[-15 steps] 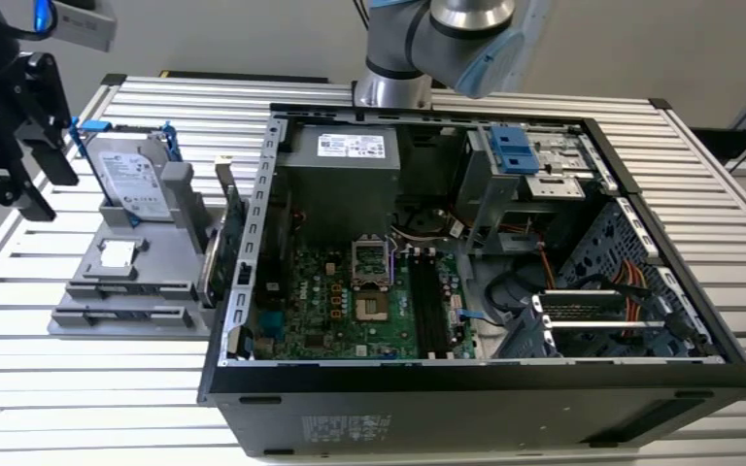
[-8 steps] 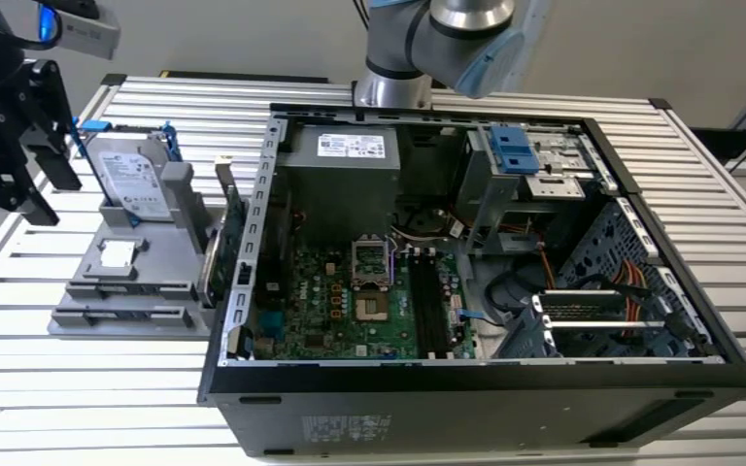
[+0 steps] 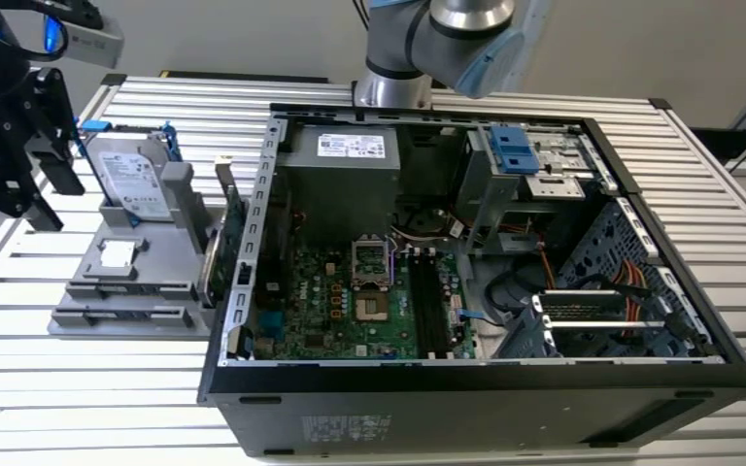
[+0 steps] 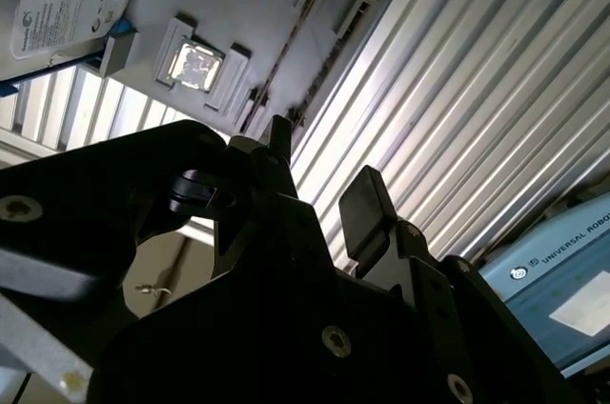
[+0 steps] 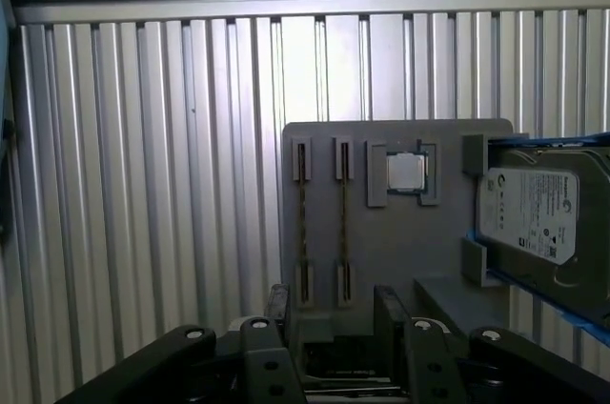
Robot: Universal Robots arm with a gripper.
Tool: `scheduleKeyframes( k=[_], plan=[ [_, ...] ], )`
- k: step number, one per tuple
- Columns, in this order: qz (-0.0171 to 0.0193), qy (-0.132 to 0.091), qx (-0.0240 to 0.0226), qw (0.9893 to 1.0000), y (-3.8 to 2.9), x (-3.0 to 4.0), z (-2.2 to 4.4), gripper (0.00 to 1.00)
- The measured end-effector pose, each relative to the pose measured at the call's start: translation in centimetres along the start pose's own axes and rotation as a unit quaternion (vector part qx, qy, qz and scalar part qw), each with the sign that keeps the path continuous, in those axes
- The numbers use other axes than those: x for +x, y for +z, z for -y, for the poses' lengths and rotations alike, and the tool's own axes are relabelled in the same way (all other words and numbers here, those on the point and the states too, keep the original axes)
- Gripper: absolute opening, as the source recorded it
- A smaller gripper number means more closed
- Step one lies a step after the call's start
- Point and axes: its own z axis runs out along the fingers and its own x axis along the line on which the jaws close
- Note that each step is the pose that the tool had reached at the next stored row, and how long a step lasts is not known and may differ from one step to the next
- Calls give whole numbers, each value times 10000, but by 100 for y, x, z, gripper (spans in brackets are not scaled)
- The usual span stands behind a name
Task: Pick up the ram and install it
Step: 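Pick up the ram and move it above insertion slot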
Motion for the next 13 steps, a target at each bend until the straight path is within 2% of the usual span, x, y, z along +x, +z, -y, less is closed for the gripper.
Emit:
scheduleKeyframes(
  k=[13],
  plan=[
    [0,-10,0,10000,89,2,0,100]
  ],
)
